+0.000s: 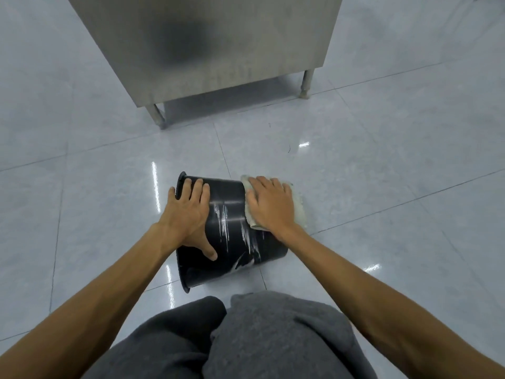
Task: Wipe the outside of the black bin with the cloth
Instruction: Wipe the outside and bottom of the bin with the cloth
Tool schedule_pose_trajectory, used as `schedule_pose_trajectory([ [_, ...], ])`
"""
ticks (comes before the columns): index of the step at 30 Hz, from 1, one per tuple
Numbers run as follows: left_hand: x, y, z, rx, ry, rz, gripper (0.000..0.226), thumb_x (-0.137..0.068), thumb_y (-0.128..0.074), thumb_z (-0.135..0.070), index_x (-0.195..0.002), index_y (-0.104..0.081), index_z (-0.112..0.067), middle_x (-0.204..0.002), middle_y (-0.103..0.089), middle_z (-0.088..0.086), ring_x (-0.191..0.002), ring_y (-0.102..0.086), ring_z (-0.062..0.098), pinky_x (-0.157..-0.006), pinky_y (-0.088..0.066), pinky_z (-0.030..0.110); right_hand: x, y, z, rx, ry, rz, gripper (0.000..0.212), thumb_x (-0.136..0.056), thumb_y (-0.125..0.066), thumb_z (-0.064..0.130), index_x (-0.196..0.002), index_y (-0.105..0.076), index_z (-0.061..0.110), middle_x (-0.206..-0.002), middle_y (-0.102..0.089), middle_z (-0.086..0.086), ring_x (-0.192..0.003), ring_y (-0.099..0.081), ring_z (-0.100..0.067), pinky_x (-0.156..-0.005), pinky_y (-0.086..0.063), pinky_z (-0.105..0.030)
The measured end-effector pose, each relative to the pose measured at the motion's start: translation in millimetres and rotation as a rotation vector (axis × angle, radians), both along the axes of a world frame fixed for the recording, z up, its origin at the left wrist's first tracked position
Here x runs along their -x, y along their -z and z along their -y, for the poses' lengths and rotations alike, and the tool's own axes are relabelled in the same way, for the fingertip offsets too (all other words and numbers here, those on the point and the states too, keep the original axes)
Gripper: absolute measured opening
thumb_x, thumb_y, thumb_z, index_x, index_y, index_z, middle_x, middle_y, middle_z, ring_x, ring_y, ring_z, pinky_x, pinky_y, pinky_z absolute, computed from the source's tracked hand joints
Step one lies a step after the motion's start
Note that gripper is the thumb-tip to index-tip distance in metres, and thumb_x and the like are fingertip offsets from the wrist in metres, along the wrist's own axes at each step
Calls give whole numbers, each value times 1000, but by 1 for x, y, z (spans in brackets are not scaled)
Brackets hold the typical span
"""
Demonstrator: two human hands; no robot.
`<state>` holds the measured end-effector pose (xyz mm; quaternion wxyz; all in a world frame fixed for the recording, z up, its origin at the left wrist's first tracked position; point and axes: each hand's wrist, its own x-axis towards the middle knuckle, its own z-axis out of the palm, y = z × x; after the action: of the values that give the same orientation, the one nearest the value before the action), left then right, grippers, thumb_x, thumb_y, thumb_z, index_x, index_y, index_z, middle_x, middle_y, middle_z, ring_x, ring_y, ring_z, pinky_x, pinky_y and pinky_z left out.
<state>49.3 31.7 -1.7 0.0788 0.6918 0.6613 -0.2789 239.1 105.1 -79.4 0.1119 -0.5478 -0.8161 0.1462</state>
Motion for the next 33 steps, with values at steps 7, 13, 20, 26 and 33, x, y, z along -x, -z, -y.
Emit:
schedule_pose_trajectory([
  [7,3,-4,-21,84,-67,7,169,-36,-70,-93,-156,10,-4,-165,4,15,-152,4,39,-119,-11,63,-19,19,63,-150,-65,-49,56,-108,-29,39,-159,-37,18,-165,-36,-6,-155,-24,-34,-126,-16,-56],
  [13,6,1,-14,57,-26,-1,167,-38,-66,-95,-155,10,-4,-166,7,16,-152,6,39,-119,-9,64,-21,22,58,-164,-42,-62,53,-108,-33,41,-158,-40,24,-161,-42,-2,-151,-31,-31,-125,-19,-54],
  [20,8,0,-18,75,-53,11,169,-36,-67,-95,-155,10,-4,-166,6,15,-152,7,39,-118,-4,64,3,7,11,-103,-37,-51,55,-105,-25,39,-150,-50,20,-148,-56,-2,-140,-43,-34,-120,-25,-56],
  [26,9,0,-26,92,-59,1,168,-38,-69,-93,-156,10,-4,-166,6,14,-152,7,38,-118,-3,65,-21,41,101,-287,-153,-50,62,-106,-38,38,-164,-26,17,-172,-20,-7,-159,-11,-37,-127,-12,-60],
  [33,10,3,-21,36,-32,24,169,-32,-64,-97,-155,4,-4,-163,-5,13,-151,-2,36,-119,-9,64,18,-2,16,-185,-32,-51,49,-104,-39,36,-148,-51,21,-141,-58,0,-129,-51,-30,-109,-35,-51],
])
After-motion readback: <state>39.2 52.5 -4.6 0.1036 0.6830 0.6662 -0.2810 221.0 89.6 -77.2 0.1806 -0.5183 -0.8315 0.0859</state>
